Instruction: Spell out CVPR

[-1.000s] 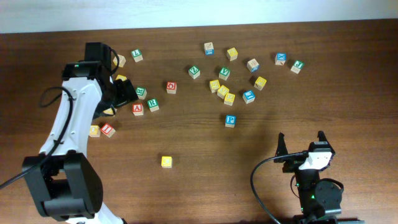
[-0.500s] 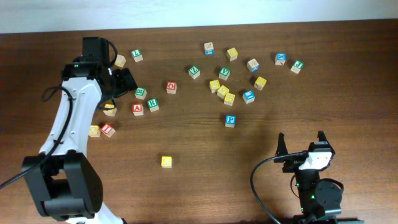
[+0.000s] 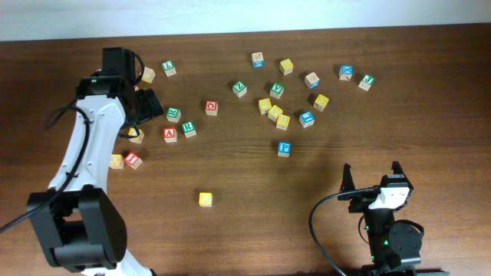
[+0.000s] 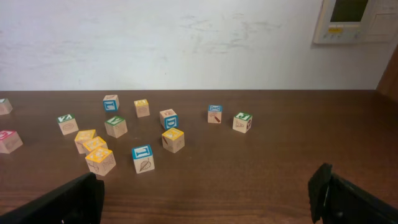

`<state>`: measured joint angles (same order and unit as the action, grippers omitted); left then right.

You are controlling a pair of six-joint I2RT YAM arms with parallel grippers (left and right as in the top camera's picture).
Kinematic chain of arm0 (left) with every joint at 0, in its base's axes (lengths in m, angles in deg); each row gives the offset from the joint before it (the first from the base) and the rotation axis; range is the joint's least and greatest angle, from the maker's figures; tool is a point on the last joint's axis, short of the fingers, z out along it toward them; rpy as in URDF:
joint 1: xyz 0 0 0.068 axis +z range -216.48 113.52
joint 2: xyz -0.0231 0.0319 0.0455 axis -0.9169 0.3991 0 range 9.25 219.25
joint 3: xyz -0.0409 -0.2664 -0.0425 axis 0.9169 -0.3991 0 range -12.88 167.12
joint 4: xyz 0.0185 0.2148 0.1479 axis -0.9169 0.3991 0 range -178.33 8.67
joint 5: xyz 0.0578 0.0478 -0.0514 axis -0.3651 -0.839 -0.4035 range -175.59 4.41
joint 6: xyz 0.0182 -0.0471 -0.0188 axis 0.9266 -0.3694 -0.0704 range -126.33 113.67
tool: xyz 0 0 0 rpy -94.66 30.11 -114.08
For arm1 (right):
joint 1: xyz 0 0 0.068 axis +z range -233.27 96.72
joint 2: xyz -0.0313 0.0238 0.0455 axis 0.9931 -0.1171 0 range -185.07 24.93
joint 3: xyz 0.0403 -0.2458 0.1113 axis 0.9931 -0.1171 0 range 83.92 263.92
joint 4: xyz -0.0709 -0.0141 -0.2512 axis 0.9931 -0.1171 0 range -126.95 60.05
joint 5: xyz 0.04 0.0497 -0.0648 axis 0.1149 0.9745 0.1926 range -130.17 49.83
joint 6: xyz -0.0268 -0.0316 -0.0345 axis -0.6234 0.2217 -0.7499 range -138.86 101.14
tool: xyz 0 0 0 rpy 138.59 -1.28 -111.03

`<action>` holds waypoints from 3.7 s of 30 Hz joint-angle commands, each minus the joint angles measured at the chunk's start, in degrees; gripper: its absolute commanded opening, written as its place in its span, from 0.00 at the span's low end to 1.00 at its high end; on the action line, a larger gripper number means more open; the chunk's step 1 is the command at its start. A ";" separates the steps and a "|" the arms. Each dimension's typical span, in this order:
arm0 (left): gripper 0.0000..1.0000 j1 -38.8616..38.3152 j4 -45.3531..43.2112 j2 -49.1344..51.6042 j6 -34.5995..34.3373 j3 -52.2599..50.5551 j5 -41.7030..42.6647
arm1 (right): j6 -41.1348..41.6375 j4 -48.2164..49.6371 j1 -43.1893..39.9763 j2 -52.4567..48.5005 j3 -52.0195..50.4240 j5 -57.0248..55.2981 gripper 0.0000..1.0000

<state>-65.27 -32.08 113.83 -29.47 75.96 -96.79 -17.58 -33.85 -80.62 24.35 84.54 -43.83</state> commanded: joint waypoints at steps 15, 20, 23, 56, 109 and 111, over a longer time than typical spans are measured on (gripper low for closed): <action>0.99 6.10 -0.26 -0.28 0.28 -1.81 -0.61 | 0.00 -0.44 -0.44 0.37 -0.31 -0.66 0.98; 0.99 6.10 -0.28 -0.28 0.26 -1.81 -0.61 | 0.00 -0.44 -0.44 0.37 -0.31 -0.66 0.99; 0.99 6.10 -0.22 -0.28 0.28 -1.81 -0.59 | 0.00 -0.44 -0.44 0.37 -0.31 -0.66 0.98; 0.99 -5.62 -3.65 -0.28 9.07 -1.81 13.29 | -0.39 10.08 -0.44 0.33 -0.31 15.56 0.98; 0.99 -5.57 1.31 -0.28 6.05 -1.81 16.33 | 20.26 -43.76 15.47 -104.98 85.02 14.95 0.98; 0.99 -5.57 1.31 -0.28 6.05 -1.81 16.31 | 20.28 -43.91 15.43 -106.53 84.98 14.97 0.98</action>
<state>-70.86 -30.88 113.83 -22.65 74.25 -81.19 2.09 -77.59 -65.43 -80.35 168.63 -27.02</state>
